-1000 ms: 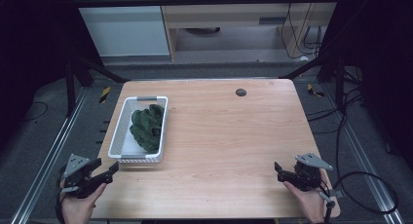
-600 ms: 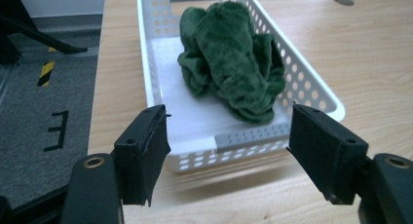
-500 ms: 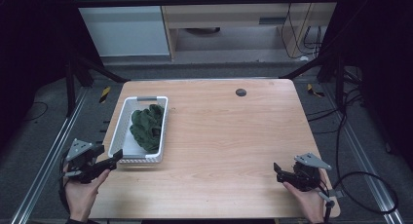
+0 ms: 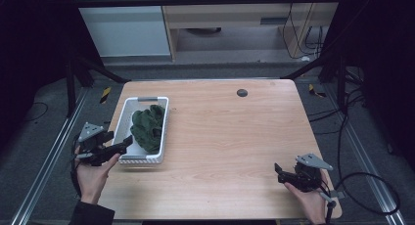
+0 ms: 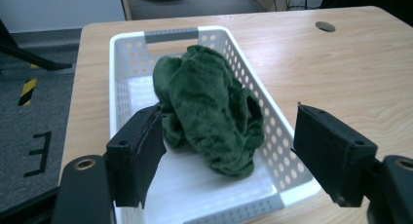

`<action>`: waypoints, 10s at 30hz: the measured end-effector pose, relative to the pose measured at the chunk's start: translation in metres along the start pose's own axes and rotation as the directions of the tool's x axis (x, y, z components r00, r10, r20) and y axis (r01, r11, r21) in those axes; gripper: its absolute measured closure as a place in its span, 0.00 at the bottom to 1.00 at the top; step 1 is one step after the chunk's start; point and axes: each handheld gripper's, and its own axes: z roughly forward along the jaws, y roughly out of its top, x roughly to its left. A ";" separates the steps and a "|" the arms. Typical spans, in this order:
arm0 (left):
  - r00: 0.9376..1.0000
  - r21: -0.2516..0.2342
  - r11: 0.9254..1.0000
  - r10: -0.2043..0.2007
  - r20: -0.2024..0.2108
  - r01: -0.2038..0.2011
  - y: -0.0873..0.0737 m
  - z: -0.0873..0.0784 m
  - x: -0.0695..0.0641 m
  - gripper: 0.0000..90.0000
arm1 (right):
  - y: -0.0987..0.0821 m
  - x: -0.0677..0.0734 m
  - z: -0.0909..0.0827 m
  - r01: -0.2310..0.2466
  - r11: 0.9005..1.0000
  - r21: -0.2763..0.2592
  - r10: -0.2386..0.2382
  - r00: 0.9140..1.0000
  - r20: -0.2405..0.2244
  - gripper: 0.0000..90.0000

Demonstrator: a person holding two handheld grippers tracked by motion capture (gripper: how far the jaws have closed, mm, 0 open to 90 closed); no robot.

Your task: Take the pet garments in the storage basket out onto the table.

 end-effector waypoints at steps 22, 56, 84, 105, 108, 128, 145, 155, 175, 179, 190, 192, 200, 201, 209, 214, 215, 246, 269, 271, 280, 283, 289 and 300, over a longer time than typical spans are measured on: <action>1.000 0.065 0.998 -0.017 0.018 0.016 0.031 0.056 0.008 0.28 | -0.001 -0.001 0.003 0.013 1.000 0.014 -0.013 1.000 -0.004 0.14; 1.000 0.201 0.979 -0.025 -0.012 0.027 0.017 0.115 0.012 0.24 | -0.003 -0.001 0.009 0.034 0.998 0.052 -0.034 0.999 -0.017 0.11; 1.000 0.304 0.952 -0.025 -0.010 0.027 0.003 0.139 0.011 0.13 | -0.004 -0.001 0.013 0.047 0.996 0.074 -0.045 0.999 -0.028 0.07; 0.995 0.363 0.927 -0.071 -0.070 0.092 -0.004 0.143 0.013 0.55 | -0.005 -0.001 0.014 0.054 0.995 0.088 -0.051 0.998 -0.036 0.06; 0.994 0.356 0.929 -0.079 -0.071 0.099 -0.005 0.142 0.013 0.64 | -0.005 -0.001 0.014 0.059 0.994 0.090 -0.056 0.998 -0.037 0.06; 0.995 0.212 0.973 -0.075 -0.059 0.086 0.009 0.112 0.011 0.81 | -0.005 -0.001 0.014 0.057 0.994 0.089 -0.054 0.998 -0.040 0.06; 1.000 0.087 0.996 -0.028 0.011 0.027 0.037 0.055 0.010 0.82 | -0.005 -0.002 0.013 0.056 0.996 0.072 -0.053 0.998 -0.040 0.07; 0.998 0.027 0.999 0.019 0.056 -0.021 0.049 0.030 -0.005 0.82 | -0.004 -0.002 0.011 0.049 0.997 0.052 -0.047 0.998 -0.038 0.07; 0.978 -0.023 0.990 0.138 0.157 -0.136 0.066 0.006 -0.053 0.82 | -0.003 -0.004 0.006 0.055 0.998 0.008 -0.055 0.998 -0.022 0.07; 0.969 -0.016 0.986 0.165 0.181 -0.165 0.067 0.009 -0.067 0.82 | -0.003 -0.004 0.005 0.045 0.999 0.007 -0.045 0.999 -0.023 0.07; 0.940 0.000 0.969 0.238 0.245 -0.246 0.069 0.018 -0.103 0.82 | -0.002 -0.006 0.004 0.054 0.999 -0.008 -0.054 0.998 -0.014 0.07; 0.935 0.003 0.967 0.245 0.255 -0.254 0.069 0.022 -0.109 0.82 | -0.002 -0.007 0.003 0.054 0.999 -0.011 -0.054 0.998 -0.012 0.07; 0.919 0.022 0.958 0.268 0.289 -0.286 0.066 0.035 -0.129 0.82 | -0.002 -0.009 0.002 0.058 0.998 -0.022 -0.058 0.998 -0.003 0.07; 0.915 0.028 0.955 0.276 0.294 -0.297 0.066 0.036 -0.131 0.82 | -0.002 -0.009 0.002 0.058 0.998 -0.022 -0.058 0.998 -0.002 0.08; 0.899 0.047 0.946 0.289 0.330 -0.321 0.060 0.052 -0.151 0.82 | -0.002 -0.009 0.001 0.055 0.998 -0.028 -0.055 0.998 0.004 0.08; 0.888 0.062 0.939 0.297 0.351 -0.338 0.055 0.064 -0.163 0.82 | -0.002 -0.010 0.002 0.058 0.998 -0.029 -0.058 0.998 0.004 0.08; 0.887 0.067 0.938 0.297 0.352 -0.341 0.053 0.067 -0.165 0.82 | -0.002 -0.009 0.002 0.056 0.998 -0.028 -0.056 0.998 0.003 0.08; 0.850 0.157 0.899 0.312 0.424 -0.408 0.021 0.122 -0.206 0.81 | -0.003 -0.009 0.002 0.065 0.998 -0.027 -0.065 0.998 0.003 0.08; 0.840 0.215 0.869 0.322 0.437 -0.445 -0.003 0.148 -0.212 0.71 | -0.003 -0.009 0.003 0.075 0.997 -0.027 -0.075 0.997 0.001 0.08; 0.836 0.213 0.867 0.327 0.441 -0.451 -0.004 0.149 -0.212 0.63 | -0.003 -0.009 0.003 0.071 0.997 -0.024 -0.071 0.997 -0.001 0.08; 0.835 0.218 0.861 0.335 0.436 -0.459 -0.006 0.146 -0.213 0.35 | -0.003 -0.009 0.003 0.076 0.997 -0.021 -0.076 0.997 0.002 0.08; 0.833 0.211 0.862 0.338 0.439 -0.461 -0.005 0.143 -0.212 0.32 | -0.003 -0.009 0.003 0.074 0.997 -0.022 -0.074 0.997 0.001 0.08; 0.827 0.191 0.863 0.350 0.441 -0.467 -0.002 0.131 -0.209 0.30 | -0.004 -0.009 0.004 0.077 0.997 -0.019 -0.077 0.997 0.000 0.08; 0.823 0.149 0.877 0.353 0.445 -0.457 0.008 0.103 -0.196 0.30 | -0.004 -0.010 0.003 0.071 0.997 -0.017 -0.071 0.998 0.002 0.08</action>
